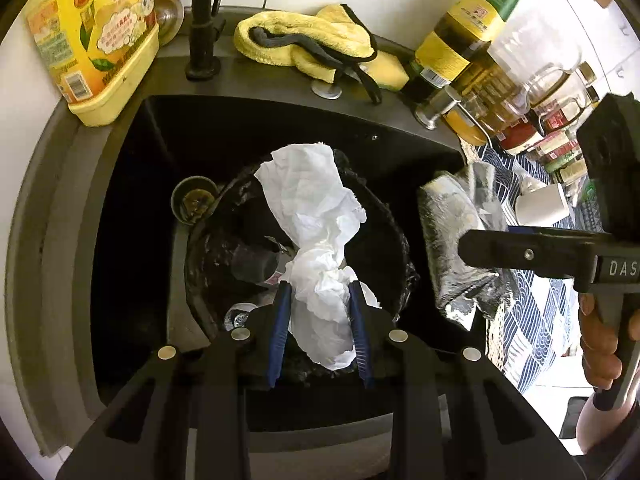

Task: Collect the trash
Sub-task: 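Carry the tissue and foil packet over the trash bin and open both grippers, then move both grippers back over the table toward the white paper cup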

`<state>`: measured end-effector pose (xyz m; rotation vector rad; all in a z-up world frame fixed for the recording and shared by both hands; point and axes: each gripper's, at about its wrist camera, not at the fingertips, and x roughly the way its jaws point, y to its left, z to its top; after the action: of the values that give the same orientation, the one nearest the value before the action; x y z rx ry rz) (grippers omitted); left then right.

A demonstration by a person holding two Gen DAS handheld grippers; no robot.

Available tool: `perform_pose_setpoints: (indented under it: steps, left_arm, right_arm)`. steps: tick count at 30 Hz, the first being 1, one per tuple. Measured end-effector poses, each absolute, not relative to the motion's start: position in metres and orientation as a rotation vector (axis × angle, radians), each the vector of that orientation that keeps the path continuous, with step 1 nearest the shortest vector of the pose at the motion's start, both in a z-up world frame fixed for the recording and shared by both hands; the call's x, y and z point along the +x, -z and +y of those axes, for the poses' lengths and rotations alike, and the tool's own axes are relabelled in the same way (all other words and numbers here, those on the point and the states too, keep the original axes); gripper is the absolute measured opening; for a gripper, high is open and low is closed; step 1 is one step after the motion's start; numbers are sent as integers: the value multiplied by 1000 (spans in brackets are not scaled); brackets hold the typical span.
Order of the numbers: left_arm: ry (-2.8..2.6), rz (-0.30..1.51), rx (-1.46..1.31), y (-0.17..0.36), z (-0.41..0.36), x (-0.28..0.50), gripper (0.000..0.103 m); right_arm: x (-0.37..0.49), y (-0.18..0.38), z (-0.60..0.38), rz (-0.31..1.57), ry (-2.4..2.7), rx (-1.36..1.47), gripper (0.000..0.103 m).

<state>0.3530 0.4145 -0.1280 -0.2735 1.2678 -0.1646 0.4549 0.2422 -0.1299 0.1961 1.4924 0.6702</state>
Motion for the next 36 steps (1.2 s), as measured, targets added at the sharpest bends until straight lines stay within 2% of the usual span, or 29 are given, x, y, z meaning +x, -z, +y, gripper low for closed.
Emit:
perform_pose_setpoints:
  steps: [8,10,13,23,26,36]
  left_arm:
    - [151,1286,-318,138,422,362,30]
    - [140,1305,-359,143,426,364,42]
    - [135,1319,-370,147,427,366,44]
    - [117,1322,-349,143,425,360,44]
    - [112,1309,-328,137,420,355,51]
    - [147,1258,-267,109,393,329,51]
  right_arm:
    - [470,141,263,1517,-679,164,64]
    - [473,143,264,1510,-661,147,66]
    - [478,149,261,1534,-651,174,77]
    - [472,140,253,1515,-658,186,77]
    - [466,133,248,1498,-654,188,77]
    - [440,107,225,1437,-635,195,77]
